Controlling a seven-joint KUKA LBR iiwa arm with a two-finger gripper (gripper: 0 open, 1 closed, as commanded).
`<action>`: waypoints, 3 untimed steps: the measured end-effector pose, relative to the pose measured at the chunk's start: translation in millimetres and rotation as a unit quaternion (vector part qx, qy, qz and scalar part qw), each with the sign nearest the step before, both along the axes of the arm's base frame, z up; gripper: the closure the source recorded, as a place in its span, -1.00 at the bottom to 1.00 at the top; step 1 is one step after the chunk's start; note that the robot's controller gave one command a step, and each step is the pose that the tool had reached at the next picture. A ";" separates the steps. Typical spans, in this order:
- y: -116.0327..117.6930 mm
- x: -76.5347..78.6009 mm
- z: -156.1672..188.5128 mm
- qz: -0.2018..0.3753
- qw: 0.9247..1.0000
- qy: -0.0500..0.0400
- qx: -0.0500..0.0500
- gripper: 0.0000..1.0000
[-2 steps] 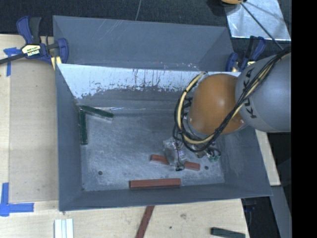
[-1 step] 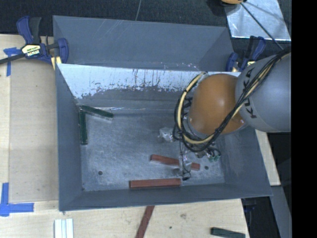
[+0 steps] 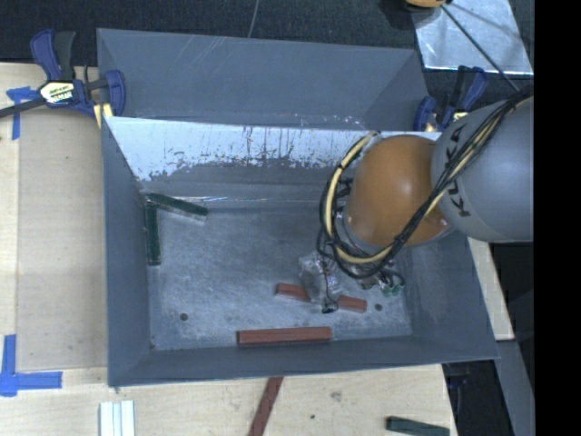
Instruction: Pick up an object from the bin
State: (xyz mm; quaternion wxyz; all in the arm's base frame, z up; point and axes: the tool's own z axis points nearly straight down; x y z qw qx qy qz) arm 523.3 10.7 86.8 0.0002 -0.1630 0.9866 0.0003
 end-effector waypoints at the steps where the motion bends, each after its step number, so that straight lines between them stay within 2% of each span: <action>1: 0.0 0.0 0.0 0.000 1.000 0.000 0.000 -1.00; 2: 0.0 0.0 0.0 0.000 1.000 0.000 0.000 1.00; 3: 0.0 0.0 0.0 0.000 1.000 0.000 0.000 -1.00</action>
Offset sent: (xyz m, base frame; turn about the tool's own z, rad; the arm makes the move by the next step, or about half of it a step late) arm 0.0000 0.0000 0.0000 0.0000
